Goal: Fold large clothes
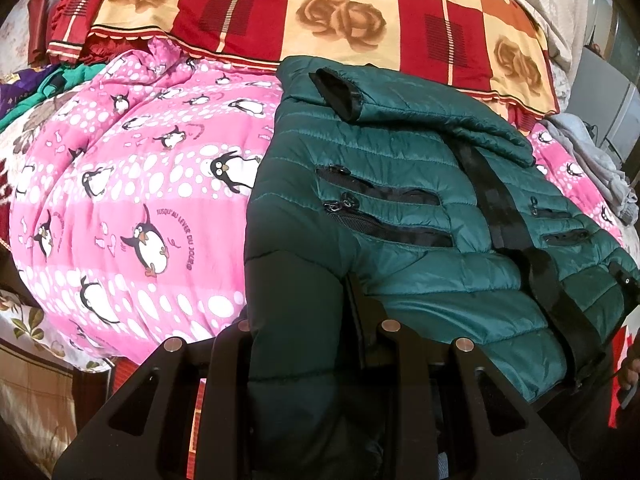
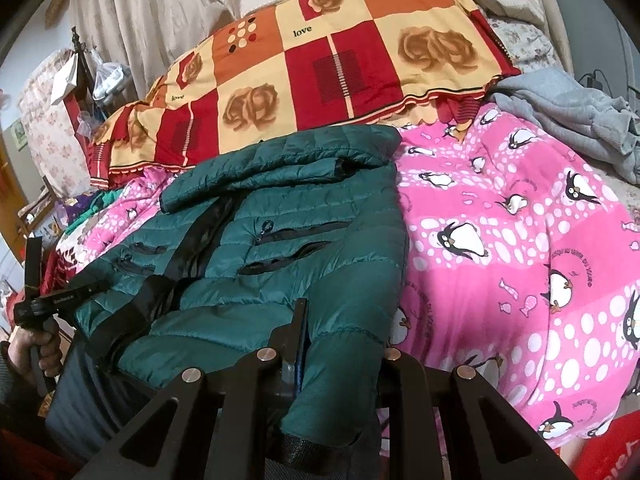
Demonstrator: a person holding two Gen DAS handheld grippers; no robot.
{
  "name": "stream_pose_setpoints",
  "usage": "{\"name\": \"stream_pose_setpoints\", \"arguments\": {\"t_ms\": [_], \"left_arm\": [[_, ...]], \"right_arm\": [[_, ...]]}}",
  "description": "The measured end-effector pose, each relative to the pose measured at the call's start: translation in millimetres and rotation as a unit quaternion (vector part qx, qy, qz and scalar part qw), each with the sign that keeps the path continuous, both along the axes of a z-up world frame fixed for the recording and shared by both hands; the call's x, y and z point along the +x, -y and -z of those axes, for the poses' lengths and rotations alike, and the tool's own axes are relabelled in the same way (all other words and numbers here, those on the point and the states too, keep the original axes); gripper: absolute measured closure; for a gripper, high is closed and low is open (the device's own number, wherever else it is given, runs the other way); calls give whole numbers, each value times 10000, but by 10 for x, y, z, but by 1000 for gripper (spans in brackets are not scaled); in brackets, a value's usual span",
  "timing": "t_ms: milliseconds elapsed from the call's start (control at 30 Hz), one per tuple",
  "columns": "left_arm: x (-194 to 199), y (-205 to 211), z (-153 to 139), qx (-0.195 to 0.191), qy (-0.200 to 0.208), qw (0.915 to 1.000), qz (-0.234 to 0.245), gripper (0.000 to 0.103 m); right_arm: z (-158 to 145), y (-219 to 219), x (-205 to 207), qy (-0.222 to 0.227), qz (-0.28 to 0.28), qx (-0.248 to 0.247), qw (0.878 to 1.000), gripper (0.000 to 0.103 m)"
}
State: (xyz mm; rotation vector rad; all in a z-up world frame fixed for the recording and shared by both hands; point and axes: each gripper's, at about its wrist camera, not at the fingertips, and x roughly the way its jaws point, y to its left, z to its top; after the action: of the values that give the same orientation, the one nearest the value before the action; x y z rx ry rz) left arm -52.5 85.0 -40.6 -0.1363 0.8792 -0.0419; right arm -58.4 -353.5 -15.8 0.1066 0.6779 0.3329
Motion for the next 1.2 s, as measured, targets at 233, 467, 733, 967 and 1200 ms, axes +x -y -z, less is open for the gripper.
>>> {"name": "stream_pose_setpoints", "arguments": {"t_ms": [233,467,733,967,1200], "left_arm": [[10,-21,13,-22,-22,10000,-1,79],[14,-27,12,-30,-28,10000,-2,79],[-14,-48,-21,-153,41,9999,24,87],[-287,-241,-304,-573,360,9977,107,89],[-782,-561,-494,-1437,500,9884,-21,89]], "right_arm": [[5,-15,6,-76,44,-24,10000,87],[25,-67,20,-166,81,-256,9995,87],[-57,-102,-64,84,32,-307,9995,90],[-262,-102,-313,441,-228,-117,9987,91],[-519,4,-808,728,-553,424,9949,91]]}}
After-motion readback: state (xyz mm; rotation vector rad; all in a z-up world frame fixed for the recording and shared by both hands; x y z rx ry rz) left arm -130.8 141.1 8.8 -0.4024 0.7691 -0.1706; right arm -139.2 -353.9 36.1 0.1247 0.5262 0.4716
